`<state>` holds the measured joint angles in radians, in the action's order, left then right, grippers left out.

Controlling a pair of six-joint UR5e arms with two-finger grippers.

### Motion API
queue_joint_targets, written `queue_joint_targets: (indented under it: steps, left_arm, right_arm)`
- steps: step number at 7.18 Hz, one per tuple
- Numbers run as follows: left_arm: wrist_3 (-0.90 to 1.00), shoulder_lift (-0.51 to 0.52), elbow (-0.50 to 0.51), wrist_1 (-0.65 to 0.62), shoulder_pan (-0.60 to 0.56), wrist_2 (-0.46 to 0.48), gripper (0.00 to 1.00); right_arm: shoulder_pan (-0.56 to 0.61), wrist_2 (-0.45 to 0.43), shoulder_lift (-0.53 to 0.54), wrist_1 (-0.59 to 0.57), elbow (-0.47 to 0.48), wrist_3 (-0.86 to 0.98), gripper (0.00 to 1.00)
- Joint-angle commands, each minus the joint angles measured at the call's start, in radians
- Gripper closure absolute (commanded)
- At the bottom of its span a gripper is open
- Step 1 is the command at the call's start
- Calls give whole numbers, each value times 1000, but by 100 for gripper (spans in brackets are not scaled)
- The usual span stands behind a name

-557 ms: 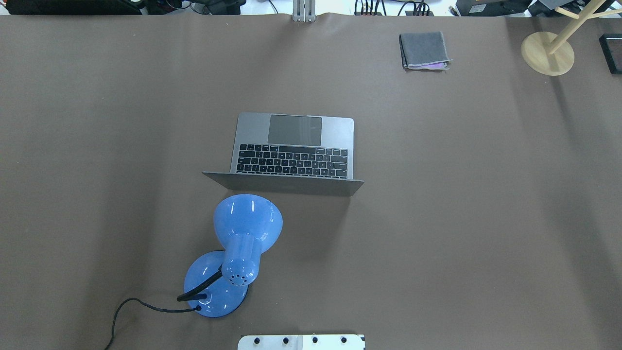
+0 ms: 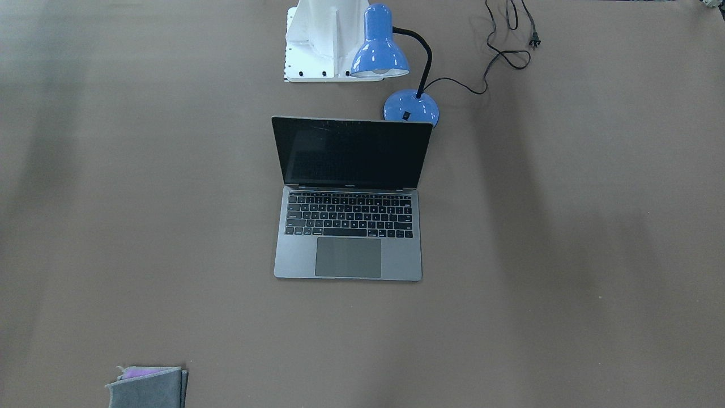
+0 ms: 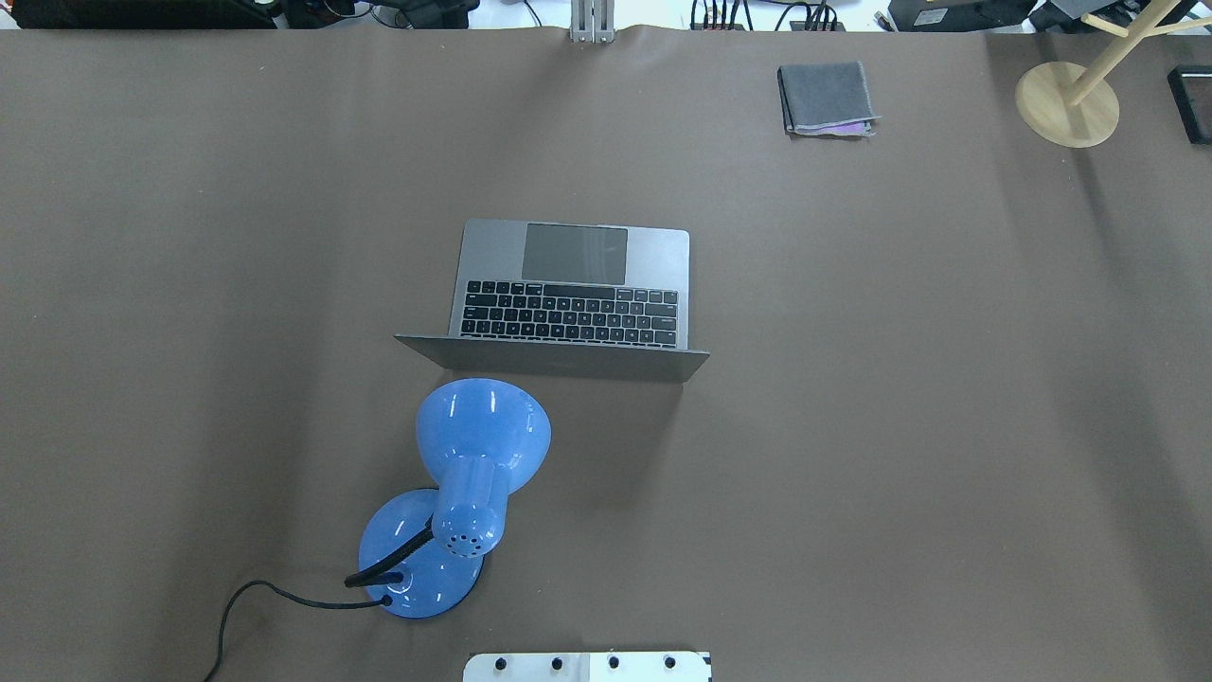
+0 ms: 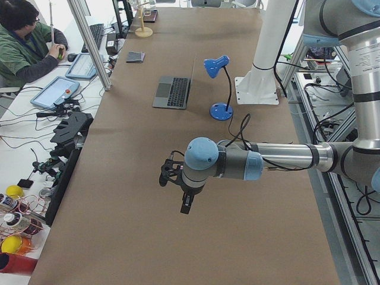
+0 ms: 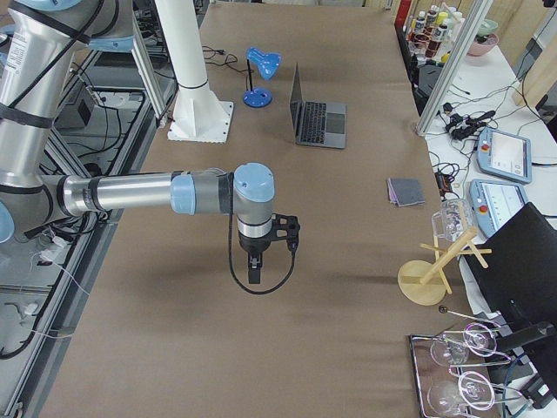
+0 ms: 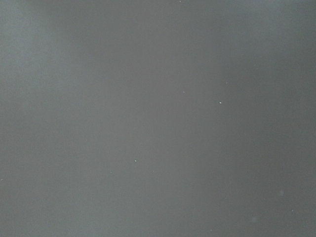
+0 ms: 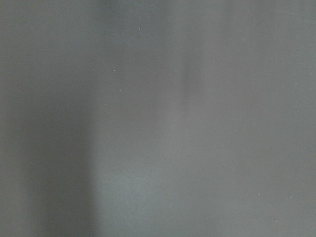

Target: Close laptop

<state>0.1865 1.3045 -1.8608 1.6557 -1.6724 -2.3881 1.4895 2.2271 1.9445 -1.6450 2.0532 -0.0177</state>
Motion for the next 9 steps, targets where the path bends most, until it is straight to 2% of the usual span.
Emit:
queue_joint_targets:
  steps: [1, 3, 4, 5, 6, 7, 9]
  left_arm:
    - [-1, 12, -1, 13, 2, -2, 1]
    - [-1, 18, 0, 86, 2, -3, 1]
    - [-1, 18, 2, 145, 2, -3, 1]
    - [1, 13, 8, 273, 2, -2, 1]
    - [-7, 15, 53, 446, 2, 4, 1]
    - [-30, 69, 130, 555, 2, 0, 1]
    - [-111, 93, 181, 669, 5, -87, 1]
  right_arm:
    - [0, 95, -30, 1, 5, -1, 0]
    - [0, 114, -103, 48, 27, 2, 0]
    - [0, 115, -93, 180, 12, -7, 0]
    - [0, 115, -93, 276, 12, -13, 0]
    - [0, 115, -110, 298, 13, -16, 0]
    - [-5, 117, -163, 298, 2, -33, 0]
    - [-70, 193, -193, 303, -27, -98, 0]
